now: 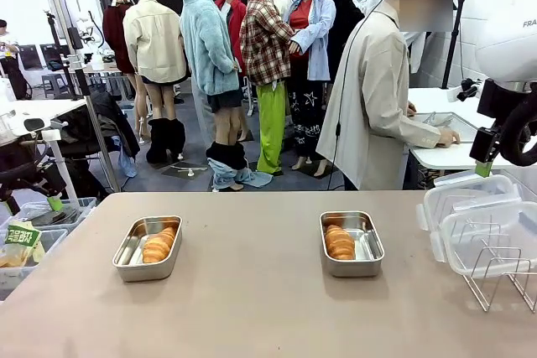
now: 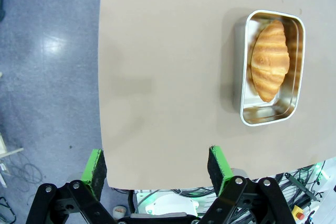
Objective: Place the bread in airtight containers.
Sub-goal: Pick up one Airtight Container lid and hand it to the human.
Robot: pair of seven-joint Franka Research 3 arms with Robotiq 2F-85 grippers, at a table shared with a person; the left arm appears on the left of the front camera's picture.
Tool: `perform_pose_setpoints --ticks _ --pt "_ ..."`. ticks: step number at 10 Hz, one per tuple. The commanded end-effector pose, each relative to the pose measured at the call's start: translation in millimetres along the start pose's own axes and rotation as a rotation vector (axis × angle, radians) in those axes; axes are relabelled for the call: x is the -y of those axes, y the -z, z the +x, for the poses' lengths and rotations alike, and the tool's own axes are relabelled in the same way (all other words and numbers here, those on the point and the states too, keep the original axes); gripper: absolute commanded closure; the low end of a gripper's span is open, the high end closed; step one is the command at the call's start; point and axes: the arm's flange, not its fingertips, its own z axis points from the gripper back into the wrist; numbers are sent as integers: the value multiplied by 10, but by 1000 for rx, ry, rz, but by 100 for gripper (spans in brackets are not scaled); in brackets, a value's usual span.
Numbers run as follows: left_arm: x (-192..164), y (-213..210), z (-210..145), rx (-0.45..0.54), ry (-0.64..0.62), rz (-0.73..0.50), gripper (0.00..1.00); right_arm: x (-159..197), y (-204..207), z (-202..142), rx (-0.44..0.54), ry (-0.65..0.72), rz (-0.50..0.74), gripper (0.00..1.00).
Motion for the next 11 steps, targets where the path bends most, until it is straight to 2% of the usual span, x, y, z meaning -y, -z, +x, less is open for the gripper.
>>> perform_pose_setpoints --ticks 1,11 --pt "0 10 0 13 -18 13 0 11 -22 8 -15 -4 -3 0" --pt "0 10 0 13 -18 13 0 11 -22 8 -15 -4 -3 0"
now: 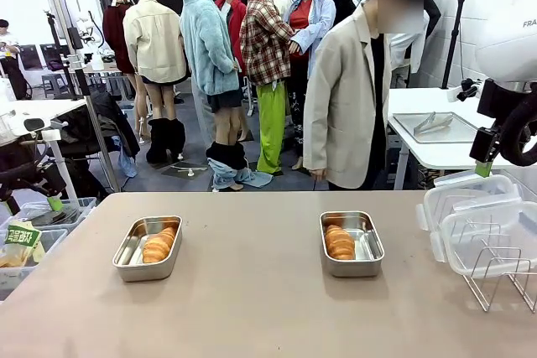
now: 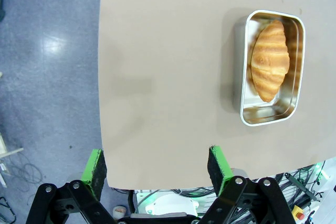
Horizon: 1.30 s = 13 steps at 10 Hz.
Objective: Place the bread in airtight containers.
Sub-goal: Pick up one Airtight Container lid and hand it to the human.
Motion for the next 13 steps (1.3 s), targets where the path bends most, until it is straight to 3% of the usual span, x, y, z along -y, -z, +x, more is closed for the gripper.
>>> perform_pose_setpoints --ticks 1,13 --pt "0 10 0 13 -18 13 0 11 -22 8 -15 -4 -3 0" --pt "0 10 0 13 -18 13 0 11 -22 8 -15 -4 -3 0"
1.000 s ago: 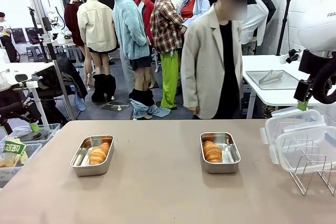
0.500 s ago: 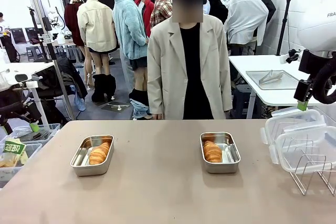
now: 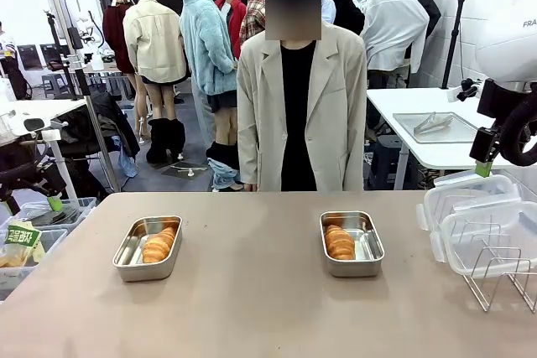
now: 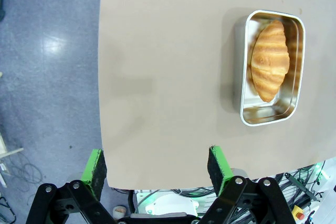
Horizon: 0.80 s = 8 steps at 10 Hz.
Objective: Place the bread in airtight containers.
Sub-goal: Pick up one Airtight Container lid and hand it to the human.
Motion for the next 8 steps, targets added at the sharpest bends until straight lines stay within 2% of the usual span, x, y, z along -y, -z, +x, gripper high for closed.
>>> perform_pose_setpoints --ticks 1,8 --pt "0 10 0 13 -18 13 0 11 -23 8 -15 -4 -3 0" --pt "0 10 0 13 -18 13 0 11 -23 8 -15 -4 -3 0"
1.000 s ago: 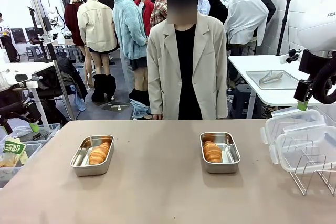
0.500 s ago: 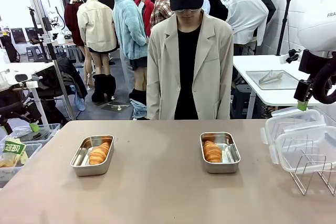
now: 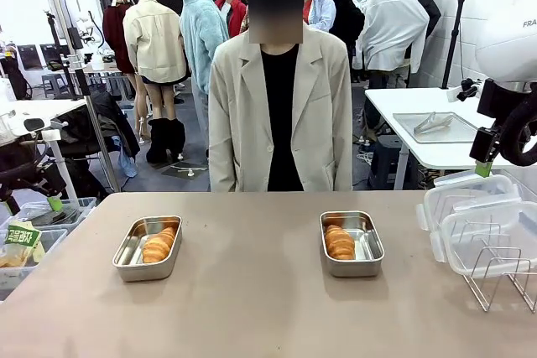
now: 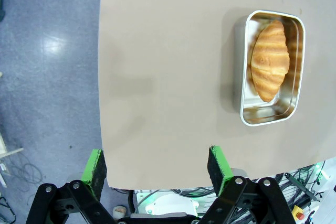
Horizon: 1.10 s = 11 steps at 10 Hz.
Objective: Place the bread in airtight containers.
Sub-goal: Pick up one Airtight Container lid and hand it to the human.
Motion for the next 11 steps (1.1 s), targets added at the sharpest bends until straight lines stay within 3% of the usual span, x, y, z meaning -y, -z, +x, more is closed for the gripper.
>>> perform_pose_setpoints --ticks 1,5,6,8,11 --pt "0 10 0 13 -18 13 0 11 -23 8 -15 -4 -3 0" --pt "0 10 0 13 -18 13 0 0 0 0 0 0 0 0" --pt "0 10 0 13 -18 13 0 4 -5 -24 -10 -84 -33 0" --pt "0 10 0 13 -18 13 0 -46 18 -59 -112 -334 -144 0" --pt "0 10 0 13 -18 13 0 -104 144 -104 -242 -933 -205 0"
